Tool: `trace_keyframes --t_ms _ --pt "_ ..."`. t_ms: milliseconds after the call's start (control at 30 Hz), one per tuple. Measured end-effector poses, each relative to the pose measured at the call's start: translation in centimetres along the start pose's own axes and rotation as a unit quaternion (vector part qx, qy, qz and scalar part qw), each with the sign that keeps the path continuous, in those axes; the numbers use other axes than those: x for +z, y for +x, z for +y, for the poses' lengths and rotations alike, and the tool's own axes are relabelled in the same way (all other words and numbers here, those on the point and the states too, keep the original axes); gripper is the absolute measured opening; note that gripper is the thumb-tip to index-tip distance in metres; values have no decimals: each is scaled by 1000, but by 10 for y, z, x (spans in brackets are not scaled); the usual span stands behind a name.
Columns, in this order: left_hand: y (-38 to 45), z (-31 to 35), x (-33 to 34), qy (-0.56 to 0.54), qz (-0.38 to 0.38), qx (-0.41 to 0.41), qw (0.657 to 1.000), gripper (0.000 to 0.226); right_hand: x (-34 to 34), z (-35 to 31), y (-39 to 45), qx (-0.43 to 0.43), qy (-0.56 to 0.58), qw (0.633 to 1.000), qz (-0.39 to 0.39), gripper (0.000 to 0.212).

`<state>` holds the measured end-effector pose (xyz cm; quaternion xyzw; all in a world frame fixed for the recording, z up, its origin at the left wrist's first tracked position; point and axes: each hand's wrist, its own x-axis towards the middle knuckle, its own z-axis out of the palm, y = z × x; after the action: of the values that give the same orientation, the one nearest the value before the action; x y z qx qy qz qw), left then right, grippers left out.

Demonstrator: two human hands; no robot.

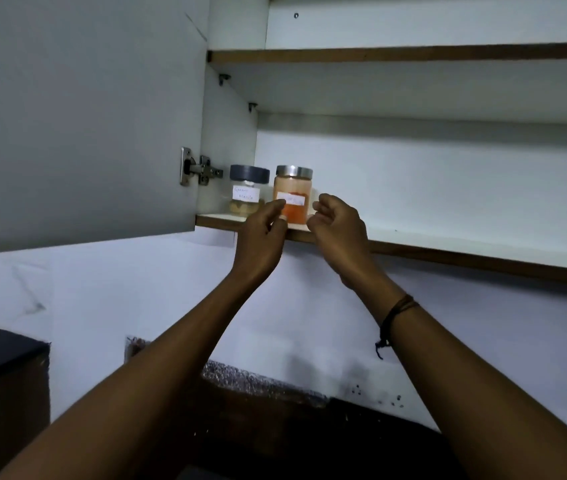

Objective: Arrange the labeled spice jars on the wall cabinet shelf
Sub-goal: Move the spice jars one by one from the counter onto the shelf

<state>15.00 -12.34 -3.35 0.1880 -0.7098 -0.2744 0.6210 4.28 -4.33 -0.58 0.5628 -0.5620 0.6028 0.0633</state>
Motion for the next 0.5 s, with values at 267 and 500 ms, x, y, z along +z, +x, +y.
trace_keyframes --t_ms 267,500 --pt "-140 -54 8 -9 -109 -120 987 39 12 66 -158 131 -22 989 -63 49" --pt "-280 -124 20 32 -192 -259 946 33 40 140 -291 310 -64 941 -117 50"
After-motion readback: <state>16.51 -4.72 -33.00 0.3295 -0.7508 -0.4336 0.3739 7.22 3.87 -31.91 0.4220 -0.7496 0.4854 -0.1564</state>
